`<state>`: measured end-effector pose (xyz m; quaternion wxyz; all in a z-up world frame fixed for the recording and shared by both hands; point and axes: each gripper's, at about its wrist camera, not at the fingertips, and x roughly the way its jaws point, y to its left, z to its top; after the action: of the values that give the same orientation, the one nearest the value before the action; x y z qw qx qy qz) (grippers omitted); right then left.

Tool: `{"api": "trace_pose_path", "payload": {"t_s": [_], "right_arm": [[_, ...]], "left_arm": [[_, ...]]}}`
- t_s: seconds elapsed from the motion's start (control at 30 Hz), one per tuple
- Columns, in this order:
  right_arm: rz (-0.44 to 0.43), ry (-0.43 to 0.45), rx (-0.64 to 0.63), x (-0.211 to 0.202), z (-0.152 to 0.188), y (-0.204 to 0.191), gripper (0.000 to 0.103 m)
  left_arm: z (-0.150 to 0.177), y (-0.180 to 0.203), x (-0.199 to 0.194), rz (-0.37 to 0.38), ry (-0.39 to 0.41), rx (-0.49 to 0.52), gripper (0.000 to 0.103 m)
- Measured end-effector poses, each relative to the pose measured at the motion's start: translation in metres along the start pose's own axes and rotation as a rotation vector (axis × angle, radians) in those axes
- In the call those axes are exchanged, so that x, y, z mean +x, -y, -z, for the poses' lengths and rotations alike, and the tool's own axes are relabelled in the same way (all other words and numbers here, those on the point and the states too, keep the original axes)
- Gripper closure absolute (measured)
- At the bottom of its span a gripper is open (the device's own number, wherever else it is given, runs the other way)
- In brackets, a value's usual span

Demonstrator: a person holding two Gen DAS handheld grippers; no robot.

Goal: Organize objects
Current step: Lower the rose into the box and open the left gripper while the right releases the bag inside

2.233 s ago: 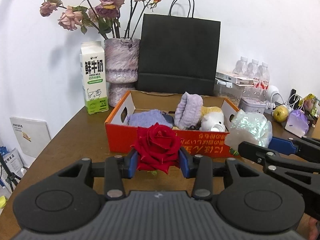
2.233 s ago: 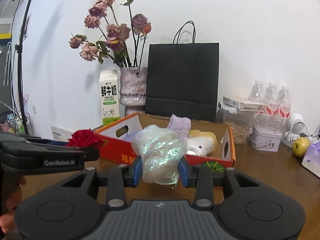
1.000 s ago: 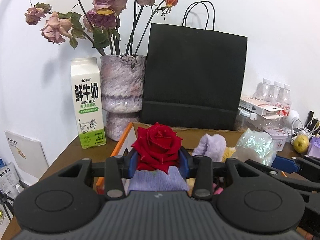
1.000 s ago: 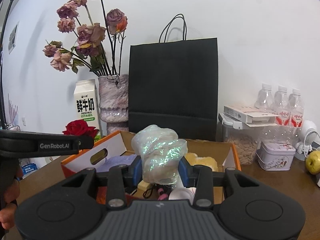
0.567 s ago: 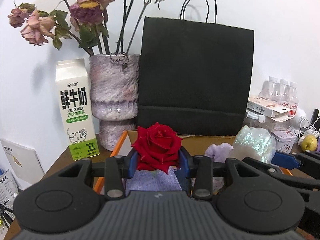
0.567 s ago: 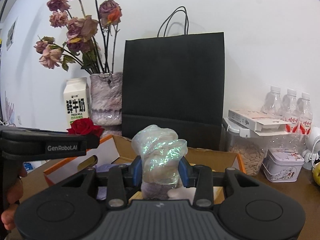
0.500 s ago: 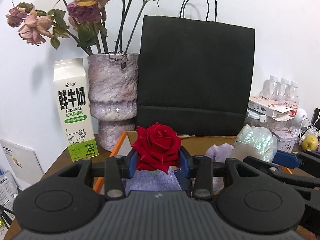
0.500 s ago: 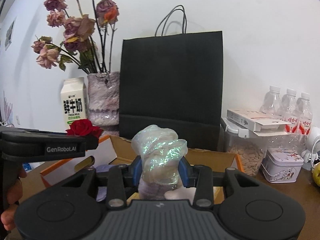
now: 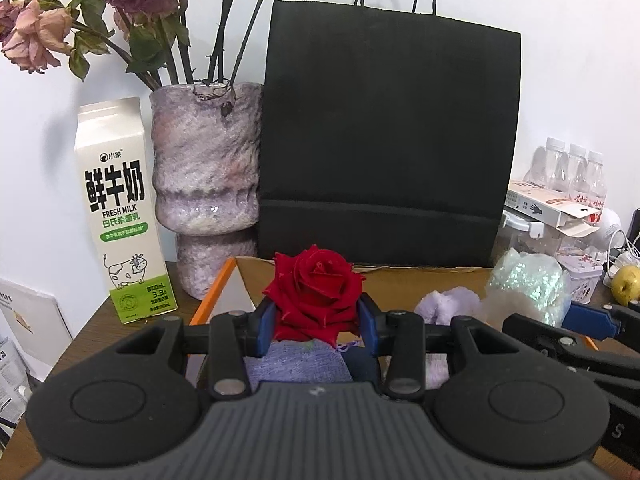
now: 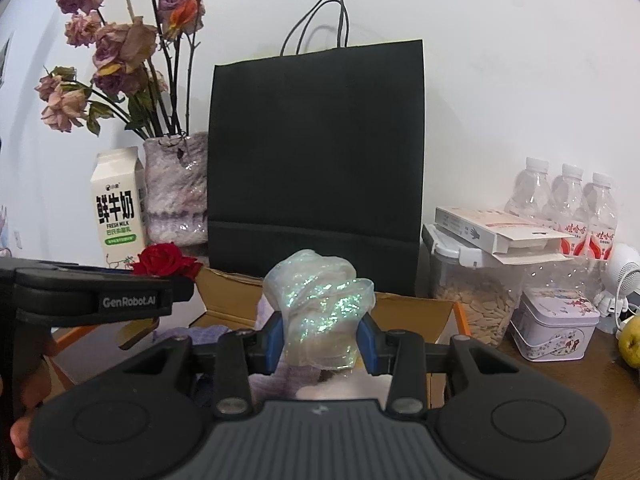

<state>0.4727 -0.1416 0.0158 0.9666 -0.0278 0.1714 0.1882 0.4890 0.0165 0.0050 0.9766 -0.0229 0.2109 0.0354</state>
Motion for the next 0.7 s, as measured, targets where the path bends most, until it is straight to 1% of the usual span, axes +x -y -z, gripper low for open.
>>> {"api": "trace_pose_path", "payload": {"t_s": [0.1, 0.17, 0.2, 0.23, 0.27, 0.3, 0.33, 0.37, 0.4, 0.43, 0.7], "right_arm": [[0.001, -0.002, -0.003, 0.0004, 0.0010, -0.0008, 0.066], [-0.001, -0.003, -0.002, 0.0003, 0.0013, -0.0008, 0.065], [-0.004, -0.009, -0.003, 0.0008, 0.0016, -0.0008, 0.063], [-0.004, -0.018, -0.005, 0.0021, 0.0024, -0.0009, 0.061], [-0.005, -0.023, -0.006, 0.0030, 0.0034, -0.0013, 0.053], [-0.003, -0.028, -0.005, 0.0037, 0.0045, -0.0015, 0.036], [0.000, -0.032, -0.004, 0.0040, 0.0051, -0.0013, 0.024], [0.006, -0.031, 0.000, 0.0038, 0.0058, -0.0011, 0.004], [0.013, -0.027, 0.002, 0.0031, 0.0063, -0.0010, 0.000], [0.017, -0.020, 0.000, 0.0021, 0.0065, -0.0009, 0.000], [0.027, -0.030, 0.010, 0.0041, 0.0075, 0.0009, 0.000]], "left_arm": [[0.0001, 0.0004, -0.0005, -0.001, 0.004, 0.002, 0.060], [0.0003, 0.0007, -0.0003, -0.006, 0.005, 0.001, 0.058], [0.0006, 0.0001, 0.0005, -0.010, 0.004, -0.003, 0.056], [0.0011, -0.0007, 0.0008, -0.016, 0.006, -0.007, 0.050], [0.0012, -0.0021, 0.0008, -0.023, 0.007, -0.011, 0.039], [0.0011, -0.0034, 0.0005, -0.031, 0.010, -0.016, 0.031], [0.0009, -0.0049, -0.0004, -0.044, 0.018, -0.022, 0.011], [0.0011, -0.0064, -0.0018, -0.065, 0.032, -0.031, 0.000], [0.0013, -0.0075, -0.0039, -0.081, 0.047, -0.037, 0.000], [0.0011, -0.0081, -0.0054, -0.091, 0.056, -0.037, 0.000], [0.0021, -0.0053, -0.0061, -0.094, 0.045, -0.014, 0.000]]}}
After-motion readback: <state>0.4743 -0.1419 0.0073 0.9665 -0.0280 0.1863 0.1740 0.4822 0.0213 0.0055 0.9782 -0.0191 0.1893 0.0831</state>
